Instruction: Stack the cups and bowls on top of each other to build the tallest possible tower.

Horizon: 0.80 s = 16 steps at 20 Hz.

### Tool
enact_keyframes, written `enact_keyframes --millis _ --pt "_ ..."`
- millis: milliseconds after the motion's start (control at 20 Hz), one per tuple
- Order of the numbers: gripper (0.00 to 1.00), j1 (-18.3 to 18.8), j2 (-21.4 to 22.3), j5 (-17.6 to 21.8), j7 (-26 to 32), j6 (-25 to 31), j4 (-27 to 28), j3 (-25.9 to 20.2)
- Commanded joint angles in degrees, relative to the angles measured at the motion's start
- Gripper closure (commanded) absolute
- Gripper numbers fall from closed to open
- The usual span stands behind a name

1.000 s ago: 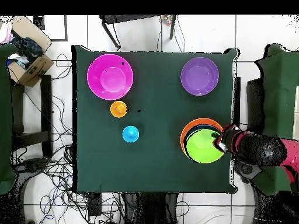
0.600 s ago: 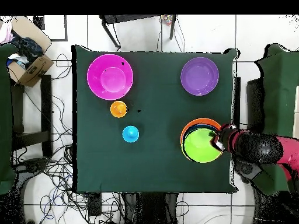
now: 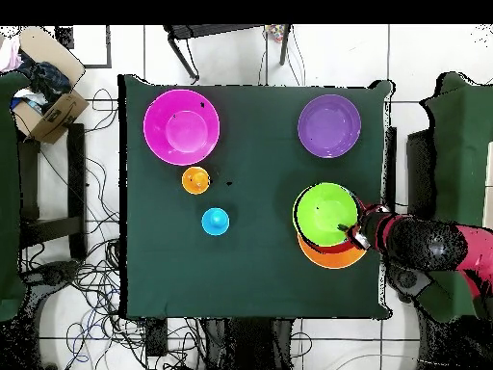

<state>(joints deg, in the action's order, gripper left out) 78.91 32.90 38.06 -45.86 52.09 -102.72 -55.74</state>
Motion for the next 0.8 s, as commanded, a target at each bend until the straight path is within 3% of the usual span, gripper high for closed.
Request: enact_keyframes --millis 50,800 --pt "0.00 -3.46 -0.60 -0.10 -1.81 0.87 -1.32 4.66" --pt "0.00 -3.12 0.22 -0.44 -1.48 1.13 -1.55 4.47"
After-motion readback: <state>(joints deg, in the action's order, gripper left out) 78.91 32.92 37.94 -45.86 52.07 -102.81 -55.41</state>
